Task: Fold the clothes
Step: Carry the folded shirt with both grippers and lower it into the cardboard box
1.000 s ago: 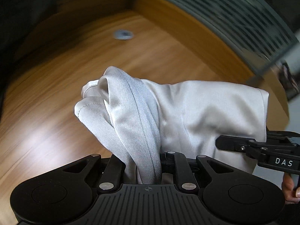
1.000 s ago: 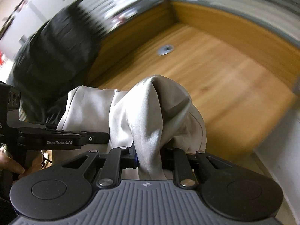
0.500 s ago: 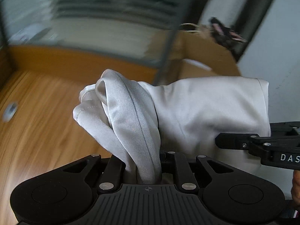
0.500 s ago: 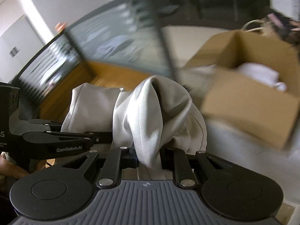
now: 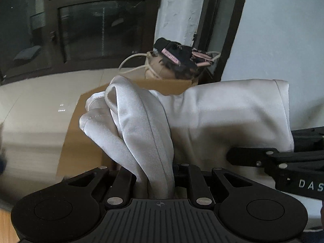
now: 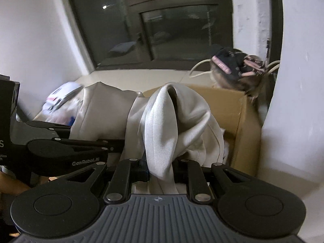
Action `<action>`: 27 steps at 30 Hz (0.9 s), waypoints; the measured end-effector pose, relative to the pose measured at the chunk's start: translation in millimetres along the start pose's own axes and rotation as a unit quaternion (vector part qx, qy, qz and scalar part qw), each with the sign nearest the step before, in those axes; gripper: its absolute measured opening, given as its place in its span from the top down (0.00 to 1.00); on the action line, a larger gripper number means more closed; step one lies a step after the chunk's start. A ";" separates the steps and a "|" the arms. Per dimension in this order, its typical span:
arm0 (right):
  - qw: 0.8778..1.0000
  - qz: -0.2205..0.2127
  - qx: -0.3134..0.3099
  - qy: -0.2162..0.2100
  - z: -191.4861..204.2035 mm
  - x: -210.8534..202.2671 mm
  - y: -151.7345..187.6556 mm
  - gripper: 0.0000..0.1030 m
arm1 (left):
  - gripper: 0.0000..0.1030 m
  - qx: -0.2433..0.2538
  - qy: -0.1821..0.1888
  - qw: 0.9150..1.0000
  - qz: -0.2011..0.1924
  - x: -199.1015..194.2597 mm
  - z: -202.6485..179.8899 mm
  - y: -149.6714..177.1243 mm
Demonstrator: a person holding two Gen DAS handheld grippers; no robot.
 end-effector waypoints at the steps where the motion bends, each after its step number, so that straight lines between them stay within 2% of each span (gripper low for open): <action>1: 1.000 0.000 0.000 0.003 -7.0 10.2 -6.9 0.82 | 0.83 0.001 -0.001 1.000 0.001 11.3 1.8 -8.4; 8: 0.999 0.034 0.004 0.016 -33.8 85.4 -21.8 0.82 | 0.83 -0.007 -0.015 0.999 0.038 74.4 27.0 -33.9; 14: 0.998 0.065 0.008 0.024 -57.9 146.8 -29.5 0.82 | 0.83 -0.018 -0.026 0.996 0.081 128.4 49.5 -25.3; 20: 0.995 0.099 0.018 0.019 -62.9 178.4 -18.2 0.82 | 0.83 -0.020 -0.032 0.993 0.112 170.3 54.5 -18.8; 27: 0.992 0.122 0.021 0.019 -63.4 194.3 -10.2 0.82 | 0.83 -0.018 -0.034 0.990 0.137 183.6 53.5 -9.4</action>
Point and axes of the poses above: each gripper's, at about its wrist camera, not at the fingertips, and x roughly the way its jaws point, z to its left, y to its underside, the point moved 9 cm from there along x, roughly the way its jaws point, and after that the axes turned 6 degrees about y, right-handed, at the moved point
